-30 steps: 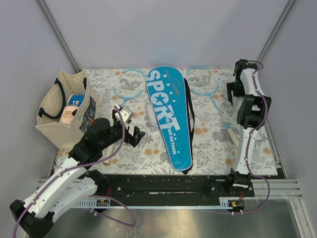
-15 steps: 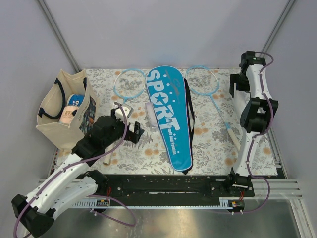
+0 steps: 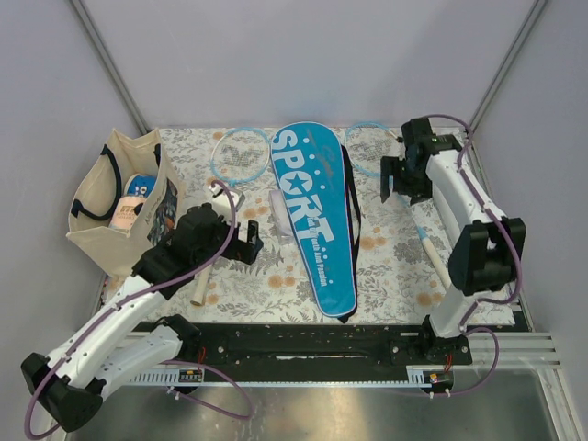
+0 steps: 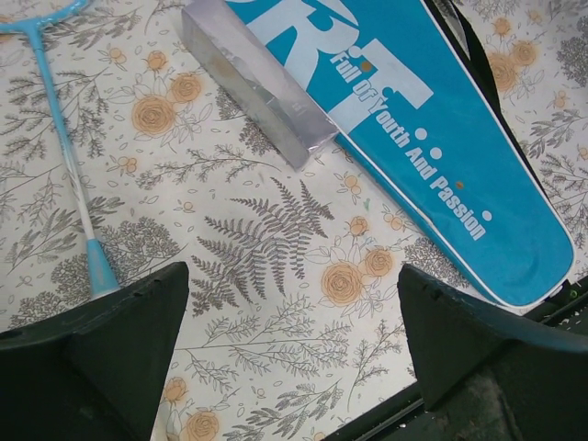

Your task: Pack up the badminton gear

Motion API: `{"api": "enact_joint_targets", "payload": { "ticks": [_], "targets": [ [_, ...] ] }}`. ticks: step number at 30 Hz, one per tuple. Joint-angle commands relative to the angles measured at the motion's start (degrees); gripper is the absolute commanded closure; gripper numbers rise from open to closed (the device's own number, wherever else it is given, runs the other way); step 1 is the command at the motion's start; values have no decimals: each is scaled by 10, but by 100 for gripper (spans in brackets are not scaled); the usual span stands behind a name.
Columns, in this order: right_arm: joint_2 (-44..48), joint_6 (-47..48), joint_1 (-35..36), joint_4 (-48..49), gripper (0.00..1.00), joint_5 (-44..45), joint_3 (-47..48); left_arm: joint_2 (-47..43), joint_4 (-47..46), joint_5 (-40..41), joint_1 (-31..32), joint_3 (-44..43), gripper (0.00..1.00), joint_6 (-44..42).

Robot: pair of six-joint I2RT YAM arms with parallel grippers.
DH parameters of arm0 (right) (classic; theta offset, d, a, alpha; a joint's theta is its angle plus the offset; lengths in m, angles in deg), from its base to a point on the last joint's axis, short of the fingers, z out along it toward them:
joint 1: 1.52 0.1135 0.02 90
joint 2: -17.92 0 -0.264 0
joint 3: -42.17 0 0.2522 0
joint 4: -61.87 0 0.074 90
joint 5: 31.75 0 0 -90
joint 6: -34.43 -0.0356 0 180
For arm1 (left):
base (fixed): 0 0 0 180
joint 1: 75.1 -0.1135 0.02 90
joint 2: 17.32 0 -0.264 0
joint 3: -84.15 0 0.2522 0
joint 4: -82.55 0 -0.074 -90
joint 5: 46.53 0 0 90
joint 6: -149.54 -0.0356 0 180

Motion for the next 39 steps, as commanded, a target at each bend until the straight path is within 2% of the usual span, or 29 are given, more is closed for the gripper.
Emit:
{"api": "enact_joint_targets", "payload": {
  "ticks": [1,4,6,9,11,17,27,33,38,39],
  "targets": [
    [118,-92,8,147,17,-123,-142,-46,-17,46,0,7,1,3],
    [172,-144,10,260,21,-200,-257,-73,-34,52,0,13,2,-3],
    [192,-172,15,310,30,-220,-330,-91,-46,56,0,21,2,-2],
    [202,-190,30,349,38,-238,-380,-109,-62,60,0,30,3,-1],
    [202,-195,53,368,40,-251,-405,-116,-68,67,0,35,3,2],
    [187,-188,85,389,40,-224,-450,-107,-57,74,0,32,3,3],
    [133,-190,128,432,41,-258,-478,-91,-55,60,0,31,3,8],
    [131,-192,138,448,50,-240,-503,-53,-39,29,0,19,1,24],
    [132,-198,148,461,52,-242,-512,-22,-23,10,0,-1,1,57],
    [135,-198,150,462,55,-242,-514,-21,-26,2,0,0,1,65]
  ]
}}
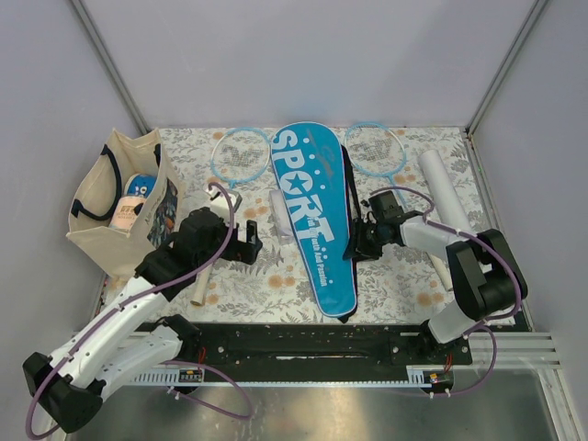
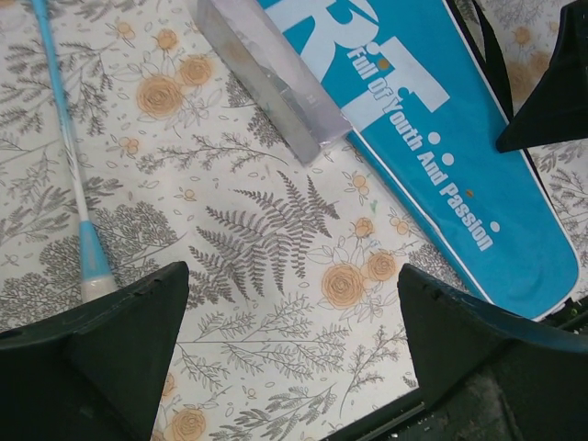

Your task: Pack up the badminton gear

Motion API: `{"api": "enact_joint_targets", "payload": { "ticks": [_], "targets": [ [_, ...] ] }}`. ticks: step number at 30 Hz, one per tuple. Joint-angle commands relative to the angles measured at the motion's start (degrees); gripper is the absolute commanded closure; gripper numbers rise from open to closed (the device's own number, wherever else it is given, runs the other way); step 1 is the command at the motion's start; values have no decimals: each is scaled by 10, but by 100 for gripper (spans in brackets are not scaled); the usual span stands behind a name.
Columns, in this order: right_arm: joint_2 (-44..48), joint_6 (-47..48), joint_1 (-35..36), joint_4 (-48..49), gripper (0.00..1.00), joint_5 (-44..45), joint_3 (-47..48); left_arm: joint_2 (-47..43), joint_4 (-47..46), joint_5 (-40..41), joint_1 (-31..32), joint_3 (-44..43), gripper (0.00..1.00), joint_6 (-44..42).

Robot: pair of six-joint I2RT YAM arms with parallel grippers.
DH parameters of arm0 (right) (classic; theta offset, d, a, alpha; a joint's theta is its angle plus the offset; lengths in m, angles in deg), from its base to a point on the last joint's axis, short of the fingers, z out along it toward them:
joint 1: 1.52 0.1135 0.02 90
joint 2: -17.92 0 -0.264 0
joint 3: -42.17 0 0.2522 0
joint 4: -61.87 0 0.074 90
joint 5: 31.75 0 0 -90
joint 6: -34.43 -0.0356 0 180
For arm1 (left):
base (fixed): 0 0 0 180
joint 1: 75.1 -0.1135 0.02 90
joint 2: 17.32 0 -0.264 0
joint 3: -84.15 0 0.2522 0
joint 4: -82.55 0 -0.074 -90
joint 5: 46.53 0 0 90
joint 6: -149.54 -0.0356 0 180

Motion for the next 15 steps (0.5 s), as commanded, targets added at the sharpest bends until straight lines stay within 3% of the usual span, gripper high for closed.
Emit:
{"api": "enact_joint_targets", "payload": {
  "ticks": [1,4,7,8,10,12,15],
  "targets": [
    [10,-7,14,32,58,1,-6,7,-15,-42,0,-25,1,44],
    [28,-16,16,31,73,8,-10,11,-35,-76,1,-4,5,79],
    [52,-33,21,42,71,3,-19,22,-55,-93,7,16,9,105],
    [58,-37,23,48,65,0,-22,22,-65,-91,12,25,11,111],
    [68,-46,28,66,67,-3,-28,25,-92,-84,23,41,12,127],
    [71,-54,31,85,83,-10,-37,28,-121,-70,43,55,14,141],
    [79,-73,33,128,93,-24,-57,34,-161,-36,79,73,17,162]
  ]
}}
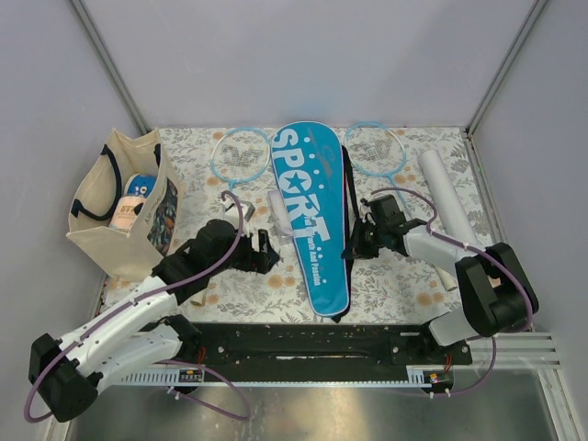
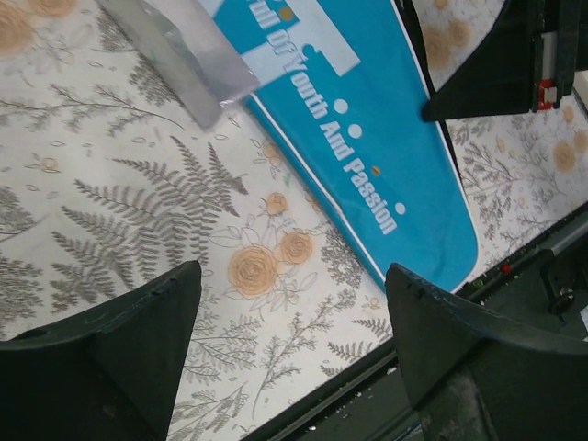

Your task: Pack up the badminton gear

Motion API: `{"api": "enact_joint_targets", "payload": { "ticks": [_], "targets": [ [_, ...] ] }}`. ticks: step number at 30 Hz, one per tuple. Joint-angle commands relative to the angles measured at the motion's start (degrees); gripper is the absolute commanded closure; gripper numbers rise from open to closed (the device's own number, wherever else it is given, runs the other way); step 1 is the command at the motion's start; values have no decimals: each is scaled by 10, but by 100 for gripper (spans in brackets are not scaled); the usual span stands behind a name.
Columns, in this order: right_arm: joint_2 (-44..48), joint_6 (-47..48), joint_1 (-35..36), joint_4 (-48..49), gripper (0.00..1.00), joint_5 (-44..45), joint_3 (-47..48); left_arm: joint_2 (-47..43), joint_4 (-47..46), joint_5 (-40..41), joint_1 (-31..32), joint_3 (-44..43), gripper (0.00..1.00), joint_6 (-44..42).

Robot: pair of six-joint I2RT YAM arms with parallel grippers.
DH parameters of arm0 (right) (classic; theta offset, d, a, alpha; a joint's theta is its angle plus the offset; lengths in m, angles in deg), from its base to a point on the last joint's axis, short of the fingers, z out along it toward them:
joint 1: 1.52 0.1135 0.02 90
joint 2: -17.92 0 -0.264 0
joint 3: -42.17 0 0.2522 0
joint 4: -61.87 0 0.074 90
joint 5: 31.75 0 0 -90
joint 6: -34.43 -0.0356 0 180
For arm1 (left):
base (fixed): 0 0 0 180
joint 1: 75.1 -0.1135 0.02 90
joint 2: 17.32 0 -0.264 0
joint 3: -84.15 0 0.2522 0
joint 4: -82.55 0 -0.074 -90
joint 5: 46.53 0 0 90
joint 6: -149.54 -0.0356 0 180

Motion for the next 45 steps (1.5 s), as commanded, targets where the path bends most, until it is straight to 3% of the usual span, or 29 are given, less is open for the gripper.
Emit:
{"api": "enact_joint_targets", "payload": {
  "ticks": [1,3,10,17,30,45],
  "targets": [
    [25,-38,8,89,96,-34,-30,6,-107,41,54,20,18,49],
    [32,-57,8,119,100,-48,-44,15,-135,80,87,28,20,61],
    [63,-167,8,265,98,-86,-105,92,-226,245,229,35,24,74],
    [89,-240,8,326,99,-87,-133,231,-267,430,362,-38,27,41],
    [98,-292,9,378,100,-99,-156,377,-270,444,386,-112,32,71],
    [120,-281,9,361,99,-100,-159,454,-205,466,393,-153,44,121]
  ]
}}
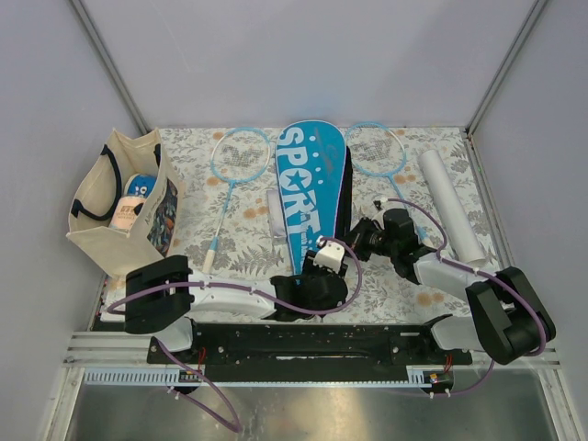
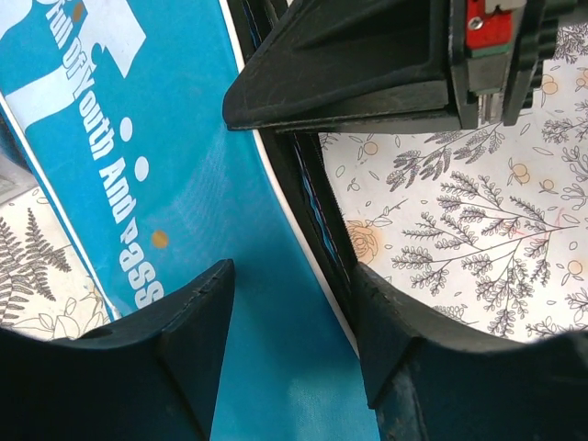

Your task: Pack up the badminton gear

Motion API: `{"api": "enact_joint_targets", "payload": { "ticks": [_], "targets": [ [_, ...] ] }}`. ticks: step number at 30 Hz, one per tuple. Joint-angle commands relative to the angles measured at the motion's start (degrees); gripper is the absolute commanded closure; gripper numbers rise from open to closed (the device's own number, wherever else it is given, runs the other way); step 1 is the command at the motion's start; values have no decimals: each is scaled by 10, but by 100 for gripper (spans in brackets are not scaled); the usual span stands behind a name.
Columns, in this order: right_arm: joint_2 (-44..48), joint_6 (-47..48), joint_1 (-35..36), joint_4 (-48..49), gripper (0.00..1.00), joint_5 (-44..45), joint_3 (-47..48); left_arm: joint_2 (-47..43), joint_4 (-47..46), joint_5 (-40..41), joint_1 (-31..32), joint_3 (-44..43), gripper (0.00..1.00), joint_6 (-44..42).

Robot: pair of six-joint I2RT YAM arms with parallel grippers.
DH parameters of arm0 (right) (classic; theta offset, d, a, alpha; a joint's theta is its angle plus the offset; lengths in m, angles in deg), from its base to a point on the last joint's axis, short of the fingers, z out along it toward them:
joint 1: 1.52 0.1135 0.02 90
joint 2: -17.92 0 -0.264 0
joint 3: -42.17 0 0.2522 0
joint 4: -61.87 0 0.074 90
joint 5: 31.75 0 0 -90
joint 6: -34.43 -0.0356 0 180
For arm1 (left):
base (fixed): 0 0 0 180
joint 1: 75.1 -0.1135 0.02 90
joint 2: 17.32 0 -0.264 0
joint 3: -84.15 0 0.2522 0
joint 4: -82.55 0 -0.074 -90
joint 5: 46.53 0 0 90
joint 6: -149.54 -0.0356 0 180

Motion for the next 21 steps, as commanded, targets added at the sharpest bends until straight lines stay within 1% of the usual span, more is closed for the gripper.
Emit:
{"api": "enact_joint_targets", "payload": {
  "ticks": [1,2,4,5,8,12,14,15,16,19,21],
  "targets": [
    [22,15,5,10,98,-11,7,15,24,21,5,-30,46,28],
    [23,23,5,0,96,-9,10,16,34,22,4,-33,51,33],
    [22,45,6,-25,93,-1,17,13,44,23,4,-35,69,45],
    [22,52,5,-36,92,2,21,12,48,23,4,-33,80,50],
    [26,74,5,-58,89,14,30,3,45,17,4,-23,100,62],
    [24,124,5,-102,83,13,63,-11,33,1,4,-9,100,81],
    [26,168,3,-158,75,24,95,-23,35,3,3,-1,100,100],
    [28,196,3,-194,70,38,114,-27,35,5,3,2,100,109],
    [31,225,1,-240,68,52,136,-34,36,8,3,6,100,118],
    [35,322,-12,-318,67,86,195,-53,37,19,3,20,100,142],
    [27,355,-27,-364,65,135,236,-62,40,26,2,30,100,155]
  ]
}}
